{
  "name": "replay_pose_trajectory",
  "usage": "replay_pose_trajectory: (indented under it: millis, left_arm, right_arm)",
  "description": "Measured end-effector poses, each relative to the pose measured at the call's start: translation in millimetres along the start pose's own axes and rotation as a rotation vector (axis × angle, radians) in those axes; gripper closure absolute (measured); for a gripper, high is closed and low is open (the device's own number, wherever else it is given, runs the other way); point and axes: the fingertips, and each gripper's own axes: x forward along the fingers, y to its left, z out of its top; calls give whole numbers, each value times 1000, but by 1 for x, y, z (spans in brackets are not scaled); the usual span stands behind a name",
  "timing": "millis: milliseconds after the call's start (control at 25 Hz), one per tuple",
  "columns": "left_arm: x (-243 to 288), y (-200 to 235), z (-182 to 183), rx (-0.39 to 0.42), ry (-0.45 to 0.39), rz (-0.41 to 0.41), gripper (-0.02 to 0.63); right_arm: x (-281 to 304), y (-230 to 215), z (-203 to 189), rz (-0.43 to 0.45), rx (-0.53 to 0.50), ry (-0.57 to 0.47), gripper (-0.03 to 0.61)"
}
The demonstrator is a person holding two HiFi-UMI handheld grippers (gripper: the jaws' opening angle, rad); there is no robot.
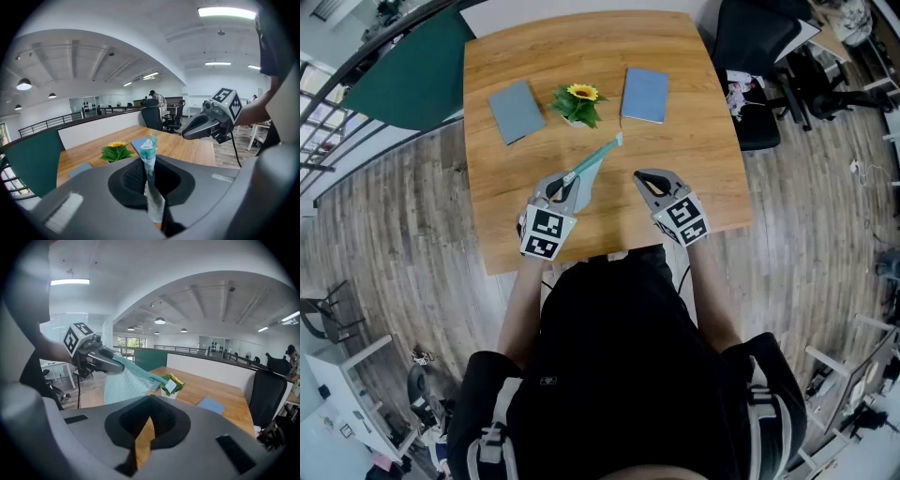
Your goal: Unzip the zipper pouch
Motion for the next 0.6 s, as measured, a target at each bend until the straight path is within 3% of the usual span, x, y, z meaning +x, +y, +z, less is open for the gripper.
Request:
replay_pose_trajectory:
  millis: [600]
  left_arm:
    - [-8,11,-11,-15,9,28,609]
  right_arm:
    - [1,0,-7,-14,9,17,577]
